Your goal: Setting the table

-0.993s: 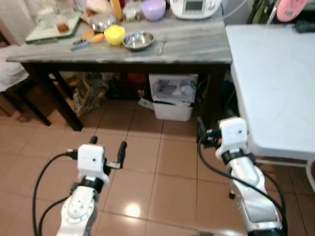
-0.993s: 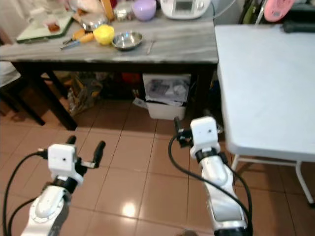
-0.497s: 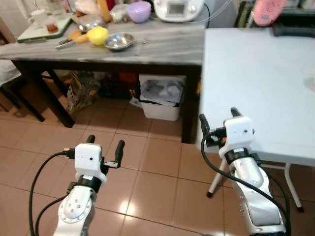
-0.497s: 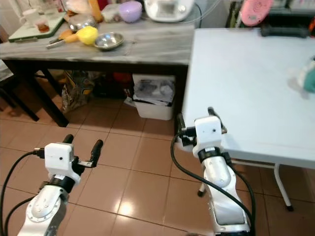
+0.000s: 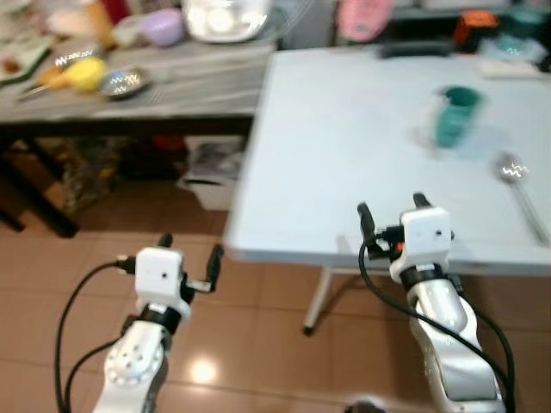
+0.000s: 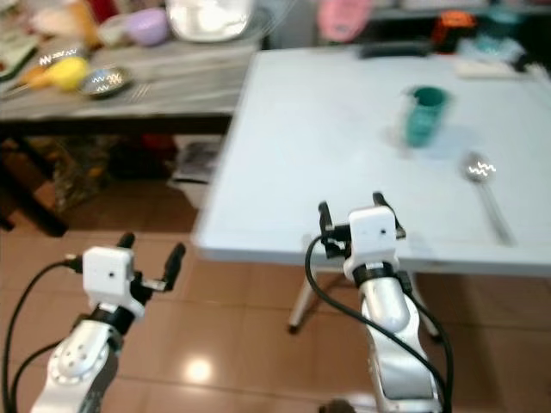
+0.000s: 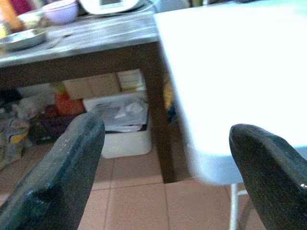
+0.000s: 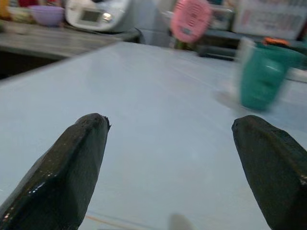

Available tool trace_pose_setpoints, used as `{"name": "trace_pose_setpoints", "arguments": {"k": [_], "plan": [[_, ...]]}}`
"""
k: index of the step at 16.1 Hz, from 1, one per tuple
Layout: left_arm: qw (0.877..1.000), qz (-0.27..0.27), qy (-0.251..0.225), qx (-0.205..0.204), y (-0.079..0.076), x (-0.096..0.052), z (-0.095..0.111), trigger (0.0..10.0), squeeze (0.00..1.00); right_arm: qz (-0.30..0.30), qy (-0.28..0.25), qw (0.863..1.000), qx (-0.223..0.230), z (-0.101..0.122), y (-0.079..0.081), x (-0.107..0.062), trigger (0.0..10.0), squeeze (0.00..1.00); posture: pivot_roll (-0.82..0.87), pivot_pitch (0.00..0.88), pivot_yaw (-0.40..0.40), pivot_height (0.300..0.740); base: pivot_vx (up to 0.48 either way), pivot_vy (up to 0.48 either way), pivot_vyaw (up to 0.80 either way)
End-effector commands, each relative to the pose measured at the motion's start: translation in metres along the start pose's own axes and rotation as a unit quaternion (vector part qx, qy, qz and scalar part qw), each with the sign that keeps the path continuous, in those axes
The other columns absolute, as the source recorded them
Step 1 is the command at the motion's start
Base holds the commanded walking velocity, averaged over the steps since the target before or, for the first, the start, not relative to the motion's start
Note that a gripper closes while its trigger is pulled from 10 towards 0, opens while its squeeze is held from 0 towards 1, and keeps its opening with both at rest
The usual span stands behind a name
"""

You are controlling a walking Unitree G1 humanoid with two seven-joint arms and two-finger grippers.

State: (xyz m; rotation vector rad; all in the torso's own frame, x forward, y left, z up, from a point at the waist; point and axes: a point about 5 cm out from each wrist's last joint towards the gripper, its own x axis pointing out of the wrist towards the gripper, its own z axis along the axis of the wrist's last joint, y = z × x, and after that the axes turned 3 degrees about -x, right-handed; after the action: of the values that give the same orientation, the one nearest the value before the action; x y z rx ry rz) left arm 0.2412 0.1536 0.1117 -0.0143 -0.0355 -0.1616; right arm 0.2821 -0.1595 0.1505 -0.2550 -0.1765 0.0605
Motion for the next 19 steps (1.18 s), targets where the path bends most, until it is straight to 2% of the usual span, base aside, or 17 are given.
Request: {"name": "trace_pose_setpoints", "arguments": {"k": [1, 10, 19], "plan": [[1.000, -0.005, 0.005, -0.002, -0.0036, -0.0015, -0.0016, 10.0, 0.00, -0.003, 0.001, 1.000, 0.001, 0.0005, -0.0019, -0.0015, 10.0, 0.00, -0.11, 0.135, 0.127, 0.740, 0.000, -0.480, 0.00], [1.000, -0.005, 0.009, 0.000, -0.0047, -0.0004, -0.0023, 10.0, 0.00, -0.007, 0.002, 1.000, -0.003, 0.0010, -0.0038, 0.0002, 10.0, 0.00, -0.11, 0.139, 0.125, 0.740, 0.000, -0.480, 0.00], [1.000, -0.006, -0.005, -0.017, -0.0045, 0.0011, 0.0008, 10.0, 0.00, -0.009, -0.005, 1.000, -0.005, 0.0036, -0.0037, 0.0054, 10.0, 0.00, -0.11, 0.135, 0.123, 0.740, 0.000, 0.000, 0.00]]}}
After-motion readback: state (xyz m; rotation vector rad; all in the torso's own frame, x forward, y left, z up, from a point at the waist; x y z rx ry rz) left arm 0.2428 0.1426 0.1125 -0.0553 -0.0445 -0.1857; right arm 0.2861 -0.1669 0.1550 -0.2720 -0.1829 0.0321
